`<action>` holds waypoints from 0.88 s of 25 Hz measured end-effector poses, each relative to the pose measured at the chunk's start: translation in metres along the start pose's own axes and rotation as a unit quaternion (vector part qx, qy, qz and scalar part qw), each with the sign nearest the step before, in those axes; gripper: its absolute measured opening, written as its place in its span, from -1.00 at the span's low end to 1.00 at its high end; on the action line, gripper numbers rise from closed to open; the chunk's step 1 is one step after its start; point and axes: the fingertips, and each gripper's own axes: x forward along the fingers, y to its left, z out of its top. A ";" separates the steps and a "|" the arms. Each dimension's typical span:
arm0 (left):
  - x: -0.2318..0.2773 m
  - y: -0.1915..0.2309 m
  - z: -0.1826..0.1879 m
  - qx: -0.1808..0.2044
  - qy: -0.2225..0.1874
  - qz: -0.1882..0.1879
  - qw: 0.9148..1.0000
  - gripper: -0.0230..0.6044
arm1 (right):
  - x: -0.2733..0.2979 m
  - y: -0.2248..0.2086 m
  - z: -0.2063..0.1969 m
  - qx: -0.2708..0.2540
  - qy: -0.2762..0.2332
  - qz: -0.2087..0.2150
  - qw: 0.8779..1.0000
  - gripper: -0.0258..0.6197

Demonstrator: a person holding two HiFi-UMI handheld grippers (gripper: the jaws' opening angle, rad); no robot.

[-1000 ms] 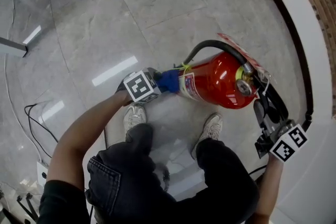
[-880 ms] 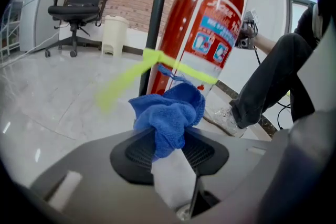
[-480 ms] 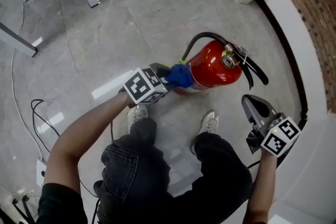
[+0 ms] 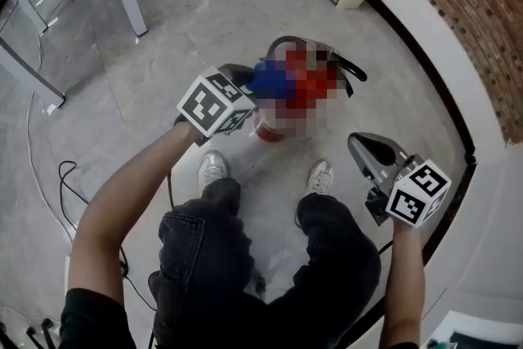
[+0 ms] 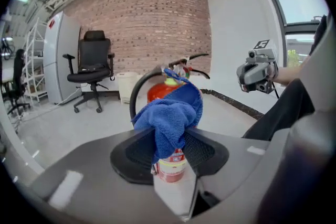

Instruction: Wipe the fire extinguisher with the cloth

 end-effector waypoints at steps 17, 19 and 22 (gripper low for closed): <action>0.000 -0.011 0.074 0.124 0.040 0.008 0.991 -0.44 | -0.076 -0.003 -0.008 0.016 -0.036 -0.043 0.998 -0.91; -0.002 -0.024 0.071 0.132 0.046 -0.001 0.990 -0.44 | -0.077 -0.004 -0.005 0.014 -0.042 -0.045 0.998 -0.91; -0.001 -0.048 0.071 0.149 0.061 -0.017 0.987 -0.44 | -0.076 -0.006 0.005 0.009 -0.053 -0.043 0.998 -0.91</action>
